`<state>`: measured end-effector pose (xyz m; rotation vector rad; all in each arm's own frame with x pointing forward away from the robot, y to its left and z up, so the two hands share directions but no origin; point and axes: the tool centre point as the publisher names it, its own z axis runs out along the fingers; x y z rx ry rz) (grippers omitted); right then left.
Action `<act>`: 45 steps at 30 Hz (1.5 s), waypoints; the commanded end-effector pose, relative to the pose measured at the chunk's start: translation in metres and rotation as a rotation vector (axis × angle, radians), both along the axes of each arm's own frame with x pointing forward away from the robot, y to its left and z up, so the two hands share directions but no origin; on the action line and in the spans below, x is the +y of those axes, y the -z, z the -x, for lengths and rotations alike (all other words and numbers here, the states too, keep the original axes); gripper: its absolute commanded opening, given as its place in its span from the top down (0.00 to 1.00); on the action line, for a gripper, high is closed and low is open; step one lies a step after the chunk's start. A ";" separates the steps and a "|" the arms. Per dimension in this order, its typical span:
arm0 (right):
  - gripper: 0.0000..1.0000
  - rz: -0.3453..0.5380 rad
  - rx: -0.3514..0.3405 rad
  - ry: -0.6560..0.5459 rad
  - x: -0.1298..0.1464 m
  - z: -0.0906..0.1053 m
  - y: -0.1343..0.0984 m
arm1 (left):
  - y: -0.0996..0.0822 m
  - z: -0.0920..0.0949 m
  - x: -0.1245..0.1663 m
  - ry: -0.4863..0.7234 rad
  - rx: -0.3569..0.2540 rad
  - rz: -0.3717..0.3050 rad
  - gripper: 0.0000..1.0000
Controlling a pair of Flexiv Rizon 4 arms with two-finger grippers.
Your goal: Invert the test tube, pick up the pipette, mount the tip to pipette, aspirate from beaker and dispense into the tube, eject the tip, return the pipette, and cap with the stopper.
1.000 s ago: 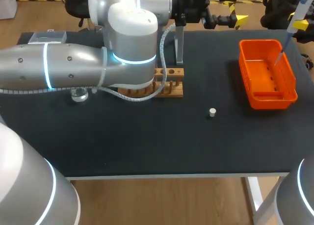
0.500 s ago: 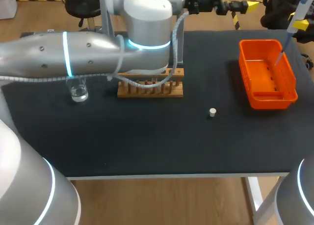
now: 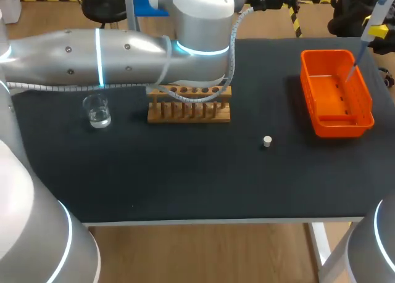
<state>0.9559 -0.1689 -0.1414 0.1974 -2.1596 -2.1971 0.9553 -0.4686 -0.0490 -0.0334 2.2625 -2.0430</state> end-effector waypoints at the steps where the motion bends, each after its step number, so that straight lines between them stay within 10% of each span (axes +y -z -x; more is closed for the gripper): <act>1: 1.00 0.003 -0.001 -0.001 -0.001 0.000 -0.001 | 0.001 0.000 -0.005 0.008 -0.005 -0.003 1.00; 45: 1.00 0.003 -0.001 -0.001 -0.001 0.000 -0.001 | -0.007 0.001 -0.102 0.119 -0.025 0.046 1.00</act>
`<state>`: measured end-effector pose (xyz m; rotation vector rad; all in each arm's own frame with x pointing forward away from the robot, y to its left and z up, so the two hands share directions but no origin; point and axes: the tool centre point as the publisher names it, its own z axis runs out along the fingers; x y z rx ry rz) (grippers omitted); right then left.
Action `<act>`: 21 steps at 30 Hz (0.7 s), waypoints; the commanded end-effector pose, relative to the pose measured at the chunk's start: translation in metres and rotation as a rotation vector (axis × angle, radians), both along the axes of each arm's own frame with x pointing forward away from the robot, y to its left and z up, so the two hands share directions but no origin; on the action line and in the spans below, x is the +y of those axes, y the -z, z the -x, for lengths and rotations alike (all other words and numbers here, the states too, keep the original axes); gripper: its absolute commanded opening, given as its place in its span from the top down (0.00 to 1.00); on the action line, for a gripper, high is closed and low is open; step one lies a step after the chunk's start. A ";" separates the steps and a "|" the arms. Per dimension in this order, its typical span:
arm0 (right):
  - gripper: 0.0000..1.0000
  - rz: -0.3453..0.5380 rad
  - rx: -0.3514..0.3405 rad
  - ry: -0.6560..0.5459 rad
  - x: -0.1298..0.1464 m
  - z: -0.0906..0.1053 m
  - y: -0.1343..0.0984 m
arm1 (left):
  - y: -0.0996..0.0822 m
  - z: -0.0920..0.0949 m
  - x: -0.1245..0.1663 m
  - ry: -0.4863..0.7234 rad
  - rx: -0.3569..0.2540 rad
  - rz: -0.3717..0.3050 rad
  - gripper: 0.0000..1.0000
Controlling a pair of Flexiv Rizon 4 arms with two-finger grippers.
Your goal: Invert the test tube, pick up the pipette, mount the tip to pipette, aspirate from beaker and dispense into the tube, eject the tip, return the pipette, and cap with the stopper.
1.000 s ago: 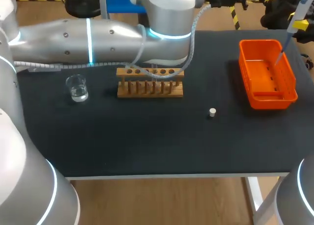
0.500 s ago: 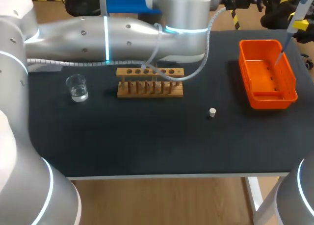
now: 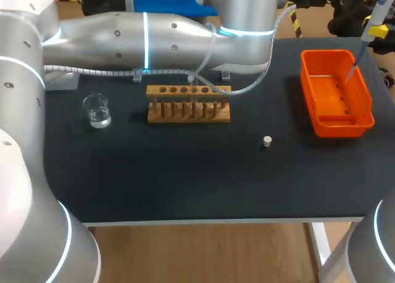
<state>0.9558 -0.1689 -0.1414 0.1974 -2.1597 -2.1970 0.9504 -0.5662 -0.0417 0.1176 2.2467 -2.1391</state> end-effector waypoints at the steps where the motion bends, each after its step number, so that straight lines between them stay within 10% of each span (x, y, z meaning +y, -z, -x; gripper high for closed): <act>1: 1.00 0.003 -0.001 -0.001 -0.001 0.000 -0.001 | 0.000 -0.004 -0.004 0.008 0.001 -0.003 1.00; 21: 1.00 0.003 -0.001 -0.001 -0.001 0.000 -0.001 | 0.002 -0.009 -0.014 0.003 0.004 -0.024 1.00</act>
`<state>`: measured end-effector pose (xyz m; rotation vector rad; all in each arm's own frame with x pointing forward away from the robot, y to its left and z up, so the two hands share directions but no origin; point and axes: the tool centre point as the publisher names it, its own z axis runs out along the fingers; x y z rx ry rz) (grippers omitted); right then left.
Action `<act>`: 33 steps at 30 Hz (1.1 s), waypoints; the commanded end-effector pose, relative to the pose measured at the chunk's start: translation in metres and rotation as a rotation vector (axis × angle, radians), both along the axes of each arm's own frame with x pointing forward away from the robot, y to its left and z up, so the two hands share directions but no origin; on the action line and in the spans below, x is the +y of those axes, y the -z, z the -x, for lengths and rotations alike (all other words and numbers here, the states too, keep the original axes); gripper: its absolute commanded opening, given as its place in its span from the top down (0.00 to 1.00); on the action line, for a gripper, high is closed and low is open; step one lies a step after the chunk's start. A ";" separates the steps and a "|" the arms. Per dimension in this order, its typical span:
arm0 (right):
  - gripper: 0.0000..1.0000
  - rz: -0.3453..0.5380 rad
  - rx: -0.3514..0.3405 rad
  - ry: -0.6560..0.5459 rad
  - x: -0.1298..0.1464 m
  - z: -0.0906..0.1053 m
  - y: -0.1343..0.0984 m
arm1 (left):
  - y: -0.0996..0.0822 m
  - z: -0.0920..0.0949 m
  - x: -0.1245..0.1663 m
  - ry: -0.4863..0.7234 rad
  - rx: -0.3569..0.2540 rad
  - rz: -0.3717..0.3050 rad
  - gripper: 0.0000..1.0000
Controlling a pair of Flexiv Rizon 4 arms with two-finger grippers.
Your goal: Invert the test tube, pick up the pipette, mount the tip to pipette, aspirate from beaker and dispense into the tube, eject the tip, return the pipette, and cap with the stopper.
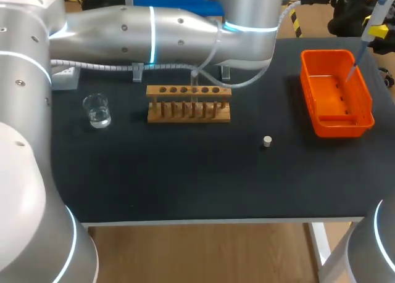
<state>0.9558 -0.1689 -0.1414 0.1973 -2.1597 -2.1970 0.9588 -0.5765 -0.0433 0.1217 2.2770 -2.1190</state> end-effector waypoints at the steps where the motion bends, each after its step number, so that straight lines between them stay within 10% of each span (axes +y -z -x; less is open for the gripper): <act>1: 1.00 0.003 -0.001 -0.001 -0.001 0.000 -0.001 | 0.001 -0.001 -0.004 -0.004 0.000 0.000 1.00; 33: 1.00 0.003 -0.001 -0.001 -0.001 0.000 -0.001 | 0.009 0.009 -0.006 -0.021 0.016 0.013 1.00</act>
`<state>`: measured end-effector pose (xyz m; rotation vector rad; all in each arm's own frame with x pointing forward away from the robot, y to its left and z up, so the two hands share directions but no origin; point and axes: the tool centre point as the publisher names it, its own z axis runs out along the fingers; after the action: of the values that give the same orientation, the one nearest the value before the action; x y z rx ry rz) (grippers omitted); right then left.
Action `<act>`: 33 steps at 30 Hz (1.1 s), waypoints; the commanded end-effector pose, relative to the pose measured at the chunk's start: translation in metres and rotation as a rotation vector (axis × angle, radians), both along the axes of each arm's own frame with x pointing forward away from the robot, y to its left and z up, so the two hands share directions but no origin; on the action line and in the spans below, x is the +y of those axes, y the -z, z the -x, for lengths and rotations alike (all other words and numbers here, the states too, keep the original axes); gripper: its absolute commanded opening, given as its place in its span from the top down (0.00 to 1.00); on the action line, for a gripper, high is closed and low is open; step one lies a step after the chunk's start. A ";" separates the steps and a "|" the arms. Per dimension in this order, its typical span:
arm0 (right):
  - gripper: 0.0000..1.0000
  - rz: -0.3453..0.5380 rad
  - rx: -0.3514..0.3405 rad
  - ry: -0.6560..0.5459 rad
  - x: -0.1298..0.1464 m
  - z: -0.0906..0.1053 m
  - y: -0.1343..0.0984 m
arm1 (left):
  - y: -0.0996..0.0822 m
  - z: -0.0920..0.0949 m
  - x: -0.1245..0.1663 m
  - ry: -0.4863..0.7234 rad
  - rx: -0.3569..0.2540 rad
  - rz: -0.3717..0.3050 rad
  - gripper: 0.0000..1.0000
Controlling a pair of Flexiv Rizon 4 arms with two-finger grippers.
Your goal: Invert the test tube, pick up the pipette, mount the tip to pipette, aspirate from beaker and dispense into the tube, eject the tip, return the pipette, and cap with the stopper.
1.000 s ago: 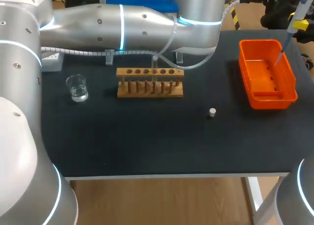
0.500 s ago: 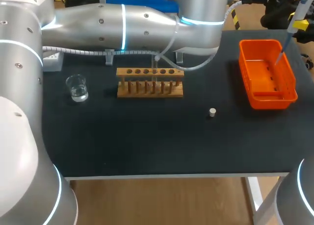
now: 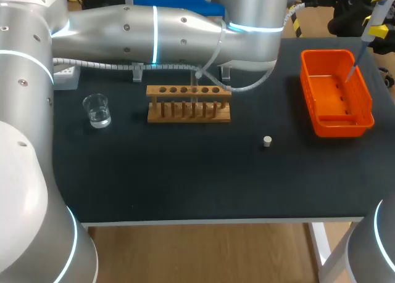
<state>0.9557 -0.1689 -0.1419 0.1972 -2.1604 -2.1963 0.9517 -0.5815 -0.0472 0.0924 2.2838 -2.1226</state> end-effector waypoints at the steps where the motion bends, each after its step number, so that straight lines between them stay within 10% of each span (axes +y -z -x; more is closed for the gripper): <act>1: 1.00 0.003 -0.001 -0.001 -0.001 0.000 -0.001 | 0.006 0.001 -0.001 -0.011 -0.001 0.014 1.00; 33: 1.00 0.003 -0.001 -0.001 -0.001 0.000 -0.001 | 0.022 0.002 -0.001 -0.009 0.003 -0.020 1.00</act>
<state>0.9549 -0.1695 -0.1474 0.1944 -2.1620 -2.1970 0.9510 -0.5824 -0.0600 0.0837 2.3111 -2.0950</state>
